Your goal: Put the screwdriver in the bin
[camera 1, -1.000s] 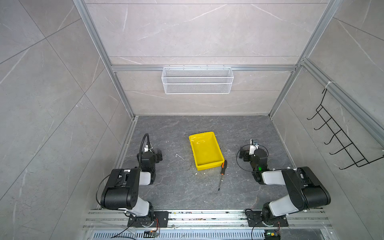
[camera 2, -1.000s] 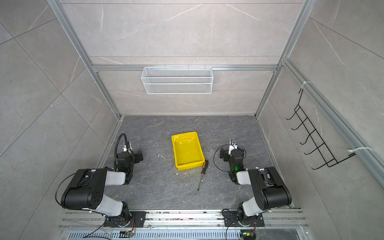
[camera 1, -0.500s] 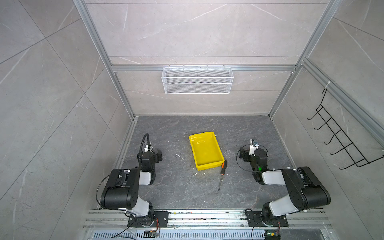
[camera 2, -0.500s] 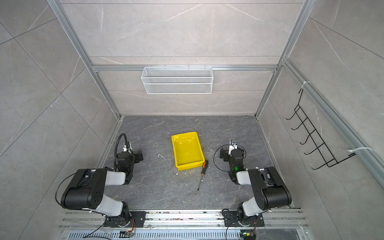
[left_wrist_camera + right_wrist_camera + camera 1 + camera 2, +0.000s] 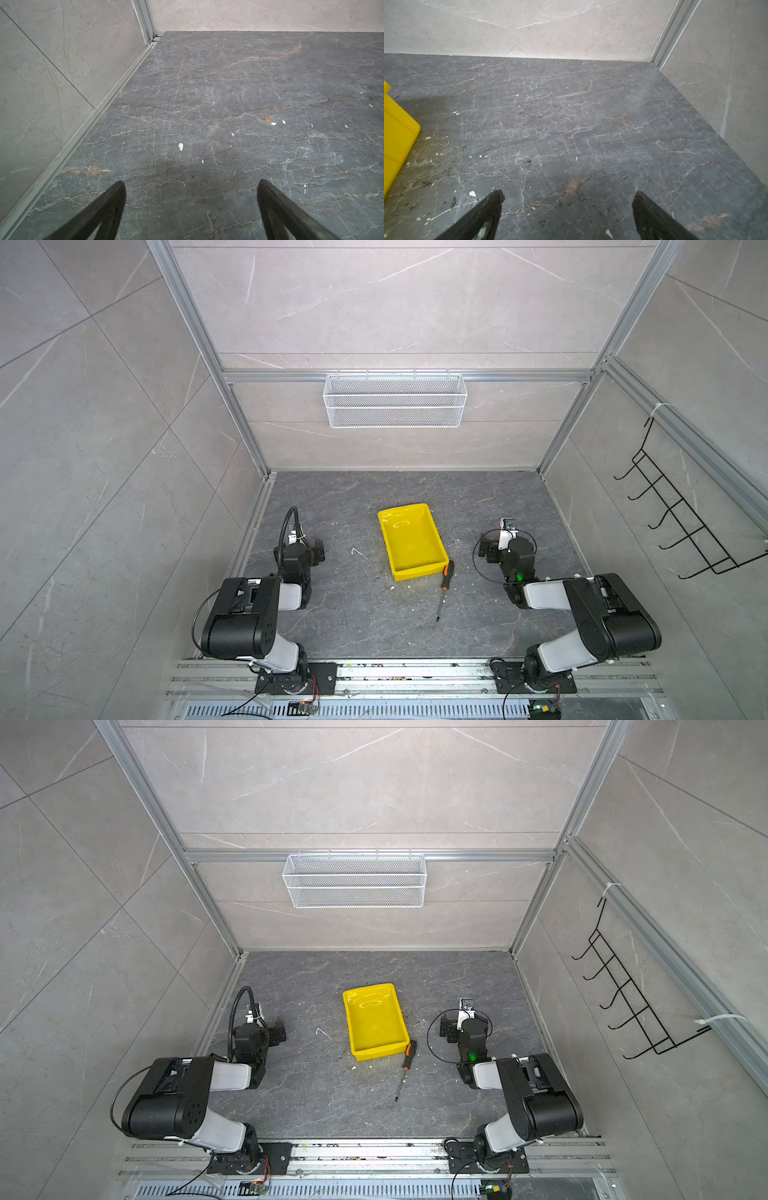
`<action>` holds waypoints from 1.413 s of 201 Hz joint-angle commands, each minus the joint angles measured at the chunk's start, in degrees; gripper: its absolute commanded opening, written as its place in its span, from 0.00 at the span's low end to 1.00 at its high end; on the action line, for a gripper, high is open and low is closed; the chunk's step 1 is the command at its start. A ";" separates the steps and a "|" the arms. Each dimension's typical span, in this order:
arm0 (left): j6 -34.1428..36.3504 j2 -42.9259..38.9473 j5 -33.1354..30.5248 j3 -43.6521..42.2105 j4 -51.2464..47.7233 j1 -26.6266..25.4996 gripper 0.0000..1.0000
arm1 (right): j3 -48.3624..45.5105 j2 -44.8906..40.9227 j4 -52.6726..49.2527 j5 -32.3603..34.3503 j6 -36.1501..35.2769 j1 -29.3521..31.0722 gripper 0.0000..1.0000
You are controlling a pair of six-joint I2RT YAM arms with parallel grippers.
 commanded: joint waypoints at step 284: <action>-20.32 -37.84 27.77 15.68 -63.36 -6.57 1.00 | 31.02 -31.70 -99.48 4.26 37.69 0.34 0.98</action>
